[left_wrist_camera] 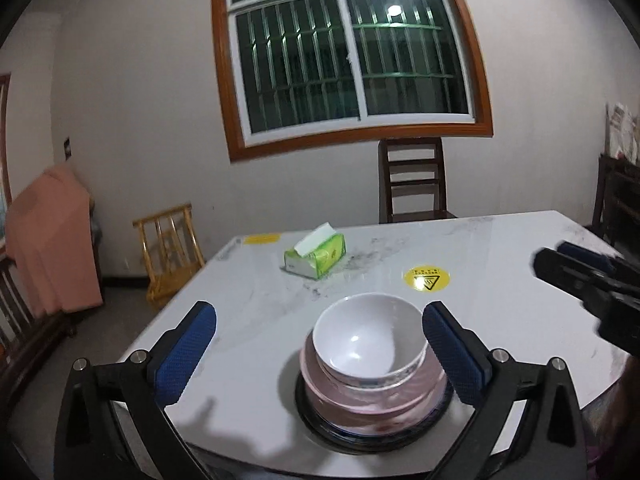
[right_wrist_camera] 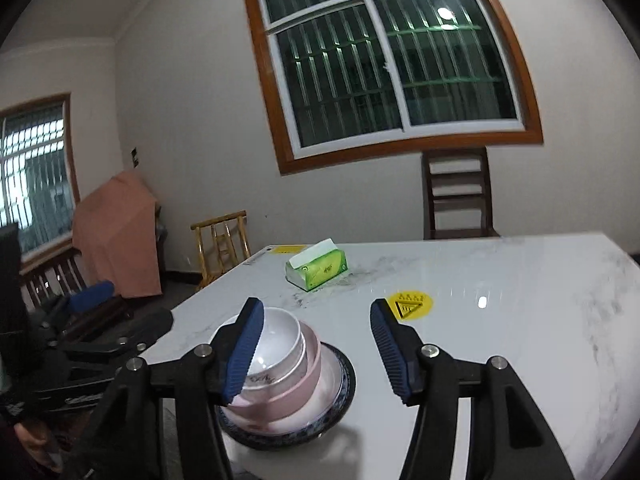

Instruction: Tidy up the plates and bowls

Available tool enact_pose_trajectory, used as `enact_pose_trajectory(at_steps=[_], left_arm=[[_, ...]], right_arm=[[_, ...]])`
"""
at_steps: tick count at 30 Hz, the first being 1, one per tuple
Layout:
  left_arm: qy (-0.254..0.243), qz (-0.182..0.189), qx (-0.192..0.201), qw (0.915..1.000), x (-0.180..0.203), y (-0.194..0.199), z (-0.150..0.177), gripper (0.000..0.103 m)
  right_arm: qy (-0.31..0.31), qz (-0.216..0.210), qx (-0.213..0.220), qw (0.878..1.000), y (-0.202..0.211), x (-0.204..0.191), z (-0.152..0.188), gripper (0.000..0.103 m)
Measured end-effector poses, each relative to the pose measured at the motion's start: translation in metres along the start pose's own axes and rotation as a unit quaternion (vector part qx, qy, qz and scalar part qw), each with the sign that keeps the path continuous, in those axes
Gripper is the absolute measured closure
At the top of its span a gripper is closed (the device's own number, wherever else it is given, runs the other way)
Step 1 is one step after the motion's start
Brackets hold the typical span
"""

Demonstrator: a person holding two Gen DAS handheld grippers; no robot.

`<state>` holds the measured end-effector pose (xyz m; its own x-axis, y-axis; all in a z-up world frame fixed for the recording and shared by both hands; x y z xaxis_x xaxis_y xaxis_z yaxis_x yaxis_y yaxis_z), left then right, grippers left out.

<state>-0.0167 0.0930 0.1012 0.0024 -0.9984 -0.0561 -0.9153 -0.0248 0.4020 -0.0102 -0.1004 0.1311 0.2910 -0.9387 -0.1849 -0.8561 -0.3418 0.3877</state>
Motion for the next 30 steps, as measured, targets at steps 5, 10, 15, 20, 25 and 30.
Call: enact_pose_trajectory(at_steps=[5, 10, 15, 20, 25, 30], left_arm=[[0.052, 0.035, -0.042, 0.9971, -0.012, -0.011, 0.001, 0.000], [0.059, 0.020, -0.045, 0.9970, -0.016, 0.001, 0.006, 0.000], [0.063, 0.015, -0.045, 0.9969, -0.017, 0.002, 0.007, 0.000], [0.062, 0.011, -0.036, 0.9974, -0.017, 0.006, 0.008, 0.000], [0.062, 0.006, -0.024, 0.9977, -0.020, 0.009, 0.008, 0.000], [0.050, 0.002, -0.014, 0.9987, -0.017, 0.013, 0.006, 0.000]], right_arm=[[-0.005, 0.020, 0.011, 1.000, 0.016, 0.011, -0.001, 0.046], [-0.001, 0.014, -0.003, 1.000, 0.020, 0.011, 0.010, 0.046], [0.010, 0.014, -0.004, 1.000, 0.028, 0.009, 0.018, 0.046], [0.006, 0.013, -0.007, 1.000, 0.031, 0.011, 0.023, 0.046], [0.004, 0.013, -0.011, 1.000, 0.031, 0.015, 0.025, 0.046], [0.004, 0.012, -0.019, 1.000, 0.028, 0.015, 0.028, 0.046]])
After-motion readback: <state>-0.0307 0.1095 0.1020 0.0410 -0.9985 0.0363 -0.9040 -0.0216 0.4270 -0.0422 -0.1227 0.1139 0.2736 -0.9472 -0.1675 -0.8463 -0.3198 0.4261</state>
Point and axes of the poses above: each gripper's, at about its wrist camera, not at the fingertips, and y roughly against the way its jaws point, x to its right, z to its underside, the point moved 3 cm from there along -y, roughly the way its jaws point, and after that the axes turned 8 degrees about z, right-handed, at the moved point
